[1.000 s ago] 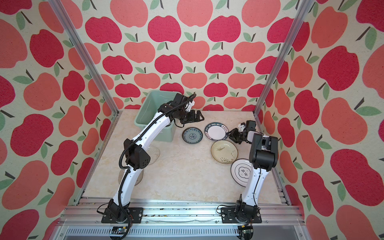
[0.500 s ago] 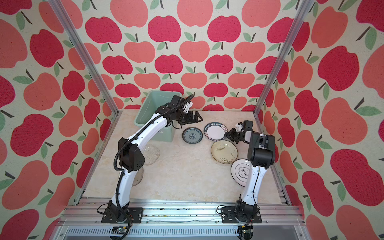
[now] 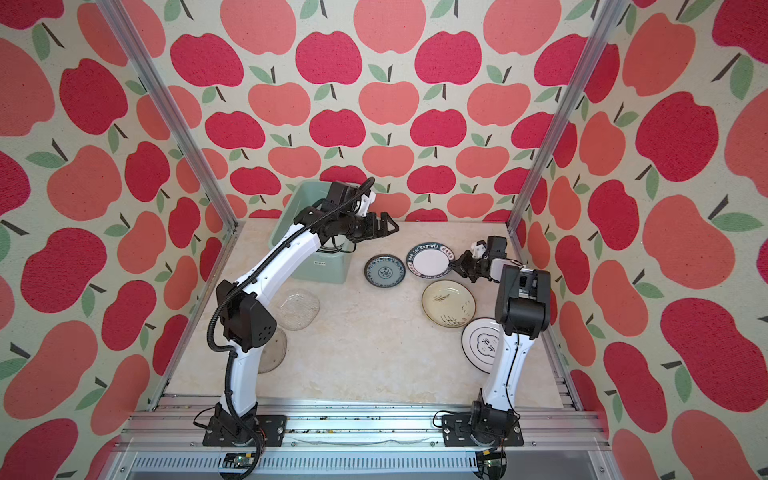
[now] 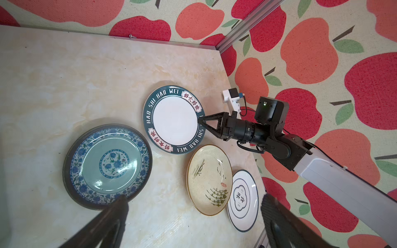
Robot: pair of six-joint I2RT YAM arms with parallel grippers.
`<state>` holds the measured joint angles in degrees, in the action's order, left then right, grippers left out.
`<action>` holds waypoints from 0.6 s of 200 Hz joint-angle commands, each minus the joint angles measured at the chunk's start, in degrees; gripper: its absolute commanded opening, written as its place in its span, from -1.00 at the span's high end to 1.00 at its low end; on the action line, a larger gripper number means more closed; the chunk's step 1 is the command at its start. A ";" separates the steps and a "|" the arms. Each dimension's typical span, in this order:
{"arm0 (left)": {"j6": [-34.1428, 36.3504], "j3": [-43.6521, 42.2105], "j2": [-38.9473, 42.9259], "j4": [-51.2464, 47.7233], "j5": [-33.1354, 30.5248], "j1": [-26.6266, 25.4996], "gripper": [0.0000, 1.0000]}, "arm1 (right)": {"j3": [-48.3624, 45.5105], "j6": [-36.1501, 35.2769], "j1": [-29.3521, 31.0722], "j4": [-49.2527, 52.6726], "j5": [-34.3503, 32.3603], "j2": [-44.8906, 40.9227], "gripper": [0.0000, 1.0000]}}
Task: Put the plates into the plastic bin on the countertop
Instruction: 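Close the right gripper on the HAO SHI HAO WEI plate rim and tilt it upright, then grasp the upright plate's opposite rim with the left gripper while the right holds it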
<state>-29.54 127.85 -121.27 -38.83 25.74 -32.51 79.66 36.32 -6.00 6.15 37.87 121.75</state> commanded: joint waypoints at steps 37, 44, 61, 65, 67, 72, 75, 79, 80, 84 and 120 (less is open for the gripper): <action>-4.86 -9.91 12.63 4.64 -1.48 -0.51 -0.96 | -0.41 6.52 1.17 1.39 1.24 -16.27 1.00; -5.60 -12.12 14.54 5.62 -1.43 -0.44 -0.95 | -0.75 6.39 1.46 2.47 1.26 -18.25 1.00; -7.17 -17.26 19.53 7.32 -1.65 -0.15 -0.94 | -1.96 6.13 2.11 4.57 1.41 -22.70 1.00; -7.56 -18.42 20.71 7.58 -1.65 -0.05 -0.94 | -2.32 6.27 2.33 4.80 1.54 -23.74 1.00; -7.73 -19.00 21.31 7.72 -1.59 0.05 -0.94 | -2.56 6.34 2.42 4.93 1.58 -24.28 1.00; -8.15 -20.36 22.76 8.05 -1.52 0.23 -0.94 | -3.01 6.52 2.63 5.16 1.80 -25.47 1.00; -8.39 -21.17 23.66 8.21 -1.52 0.24 -0.94 | -3.35 6.58 2.78 5.32 1.97 -26.19 1.00; -8.77 -22.56 24.58 8.26 -1.56 0.43 -0.94 | -3.67 6.75 2.98 5.56 2.22 -27.20 1.00; -8.82 -22.82 24.89 8.25 -1.52 0.43 -0.94 | -3.79 6.75 3.00 5.64 2.31 -27.46 1.00; -9.10 -23.88 26.00 8.41 -1.44 0.57 -0.93 | -4.16 6.90 3.20 5.86 2.65 -28.43 1.00; -10.62 -32.80 35.38 8.14 1.16 2.53 -0.90 | -8.81 8.48 6.21 7.04 4.63 -37.54 1.00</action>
<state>-38.20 99.77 -90.98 -31.99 25.10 -31.40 73.91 42.78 -1.67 10.66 39.31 89.58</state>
